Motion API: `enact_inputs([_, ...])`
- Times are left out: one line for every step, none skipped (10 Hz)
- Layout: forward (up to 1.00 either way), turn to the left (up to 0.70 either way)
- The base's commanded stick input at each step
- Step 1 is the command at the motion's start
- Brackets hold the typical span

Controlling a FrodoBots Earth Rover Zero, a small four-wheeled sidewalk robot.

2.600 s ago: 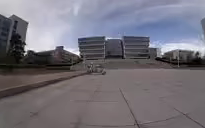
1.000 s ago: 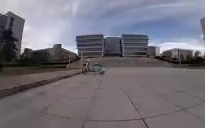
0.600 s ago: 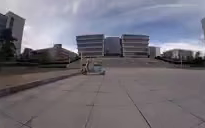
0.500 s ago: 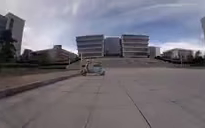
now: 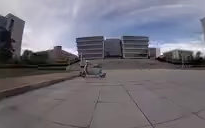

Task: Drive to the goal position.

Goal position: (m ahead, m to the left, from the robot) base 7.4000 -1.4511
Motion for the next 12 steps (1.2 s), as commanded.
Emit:
enact_inputs([0.85,-0.31])
enact_inputs([0.85,-0.31])
enact_inputs([0.85,-0.31])
enact_inputs([0.85,-0.17])
enact_inputs([0.85,0.0])
enact_inputs([0.85,0.0])
enact_inputs([0.85,0.0])
enact_inputs([0.85,0.0])
enact_inputs([0.85,0.0])
enact_inputs([0.85,0.0])
enact_inputs([0.85,0.0])
enact_inputs([0.85,0.0])
